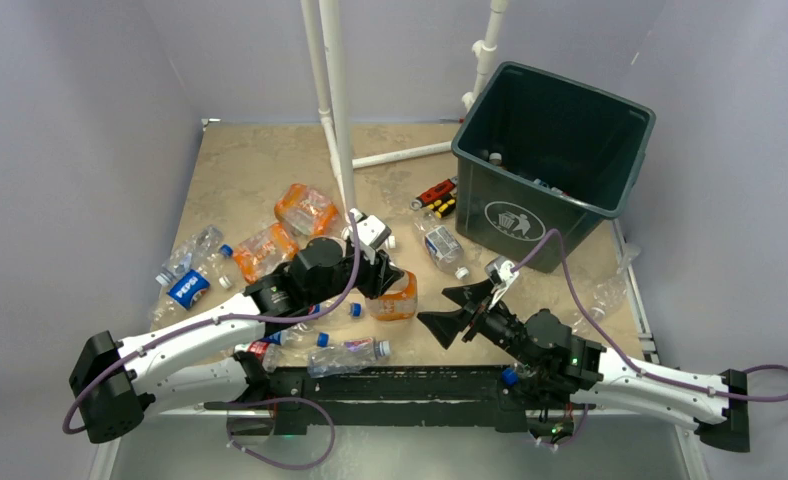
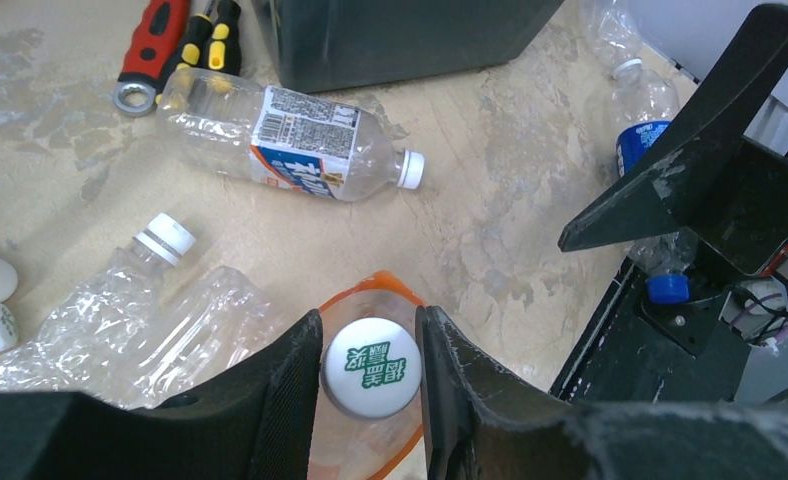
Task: Put the plastic bottles in the bin
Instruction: Pick up the plastic bottle at the center of the board.
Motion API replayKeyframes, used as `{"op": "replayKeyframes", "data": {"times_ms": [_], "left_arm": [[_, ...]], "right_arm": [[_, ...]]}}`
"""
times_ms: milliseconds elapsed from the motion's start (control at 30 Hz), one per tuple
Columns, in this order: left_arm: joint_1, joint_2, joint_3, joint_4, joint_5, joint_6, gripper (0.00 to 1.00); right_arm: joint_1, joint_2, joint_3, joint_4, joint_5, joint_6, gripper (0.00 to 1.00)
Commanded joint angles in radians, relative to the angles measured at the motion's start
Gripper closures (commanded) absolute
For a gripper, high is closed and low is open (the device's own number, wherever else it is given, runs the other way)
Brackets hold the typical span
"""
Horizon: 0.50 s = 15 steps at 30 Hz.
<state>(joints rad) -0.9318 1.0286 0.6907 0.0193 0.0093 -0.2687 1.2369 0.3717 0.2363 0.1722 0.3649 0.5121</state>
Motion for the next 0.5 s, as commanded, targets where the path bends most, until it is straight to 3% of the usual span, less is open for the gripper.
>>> {"op": "replayKeyframes", "data": {"times_ms": [0,200,467], "left_arm": [[-0.006,-0.074,0.037,0.034,-0.049,0.003,1.0],[-0.004,-0.153,0.232,-0.121,-0.055,0.029,1.0],[-0.004,-0.2,0.426,-0.292,0.218,0.039,1.0]], "right_arm": [[0.003,0.031,0.062,0.017,-0.057,-0.042,0.01],[0.003,0.049,0.164,-0.042,-0.139,-0.126,0.01],[0.003,0.096,0.365,-0.096,-0.249,-0.201,0.01]]}}
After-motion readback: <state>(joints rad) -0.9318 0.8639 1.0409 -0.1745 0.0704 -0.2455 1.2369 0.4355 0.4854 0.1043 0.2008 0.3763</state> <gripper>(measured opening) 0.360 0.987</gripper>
